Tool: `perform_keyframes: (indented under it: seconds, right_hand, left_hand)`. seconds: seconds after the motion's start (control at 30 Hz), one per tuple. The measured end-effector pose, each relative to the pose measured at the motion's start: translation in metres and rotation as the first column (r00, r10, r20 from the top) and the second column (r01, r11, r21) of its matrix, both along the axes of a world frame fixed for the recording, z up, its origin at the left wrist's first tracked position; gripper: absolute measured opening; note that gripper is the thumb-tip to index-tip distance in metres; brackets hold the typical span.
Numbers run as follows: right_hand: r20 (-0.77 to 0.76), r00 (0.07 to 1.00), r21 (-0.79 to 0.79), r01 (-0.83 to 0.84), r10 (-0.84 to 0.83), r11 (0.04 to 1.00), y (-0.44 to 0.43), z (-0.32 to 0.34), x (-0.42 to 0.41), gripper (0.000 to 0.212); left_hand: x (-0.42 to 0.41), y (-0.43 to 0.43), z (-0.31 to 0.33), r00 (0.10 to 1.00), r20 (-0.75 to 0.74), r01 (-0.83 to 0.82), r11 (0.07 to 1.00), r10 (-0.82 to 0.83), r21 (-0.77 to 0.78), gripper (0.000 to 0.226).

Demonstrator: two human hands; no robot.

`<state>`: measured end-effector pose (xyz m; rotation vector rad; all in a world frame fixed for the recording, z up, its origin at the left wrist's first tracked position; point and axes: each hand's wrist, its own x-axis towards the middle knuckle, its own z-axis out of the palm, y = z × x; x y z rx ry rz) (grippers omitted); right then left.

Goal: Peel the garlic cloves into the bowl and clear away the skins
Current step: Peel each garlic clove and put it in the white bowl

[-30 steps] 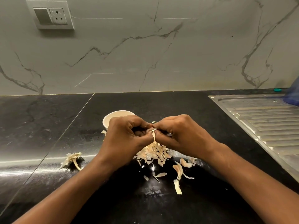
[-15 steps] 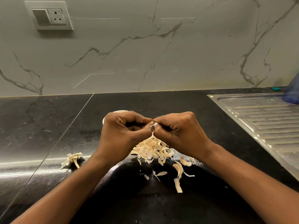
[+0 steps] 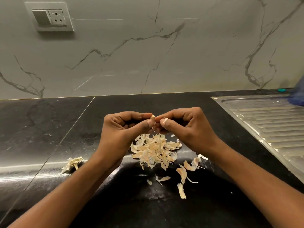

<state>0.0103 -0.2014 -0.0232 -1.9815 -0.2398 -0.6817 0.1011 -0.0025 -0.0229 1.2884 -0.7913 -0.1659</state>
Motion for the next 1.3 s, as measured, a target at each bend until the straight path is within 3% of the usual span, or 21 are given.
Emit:
perform_keyframes:
  seconds: [0.43,0.73,0.93,1.13,1.3]
  right_hand:
    - [-0.12,0.992,-0.042,-0.041,0.036,0.998,-0.007,0.005,-0.002,0.015]
    - [-0.015,0.997,-0.053,0.075,-0.076,0.996,0.005,-0.003,0.002,0.005]
    - [-0.053,0.998,0.115,-0.022,0.028,0.993,0.003,0.004,-0.001,0.007]
    - [-0.061,0.998,0.081,0.015,-0.01,0.997,-0.001,0.003,0.001,0.007]
    - [-0.062,0.997,0.018,0.037,-0.036,0.999,0.0,0.001,0.001,0.008]
  left_hand:
    - [-0.001,0.002,0.003,0.999,-0.011,0.049,0.996,-0.048,0.07,0.025]
    - [-0.003,0.0,0.001,1.0,0.001,0.022,0.995,-0.022,0.099,0.025]
    - [-0.003,0.001,0.006,0.979,-0.182,0.095,0.995,-0.092,0.007,0.021]
    - [-0.002,0.0,0.005,0.951,-0.289,0.122,0.992,-0.11,0.023,0.023]
    - [-0.001,-0.001,0.004,0.949,-0.284,0.162,0.984,-0.135,0.073,0.03]
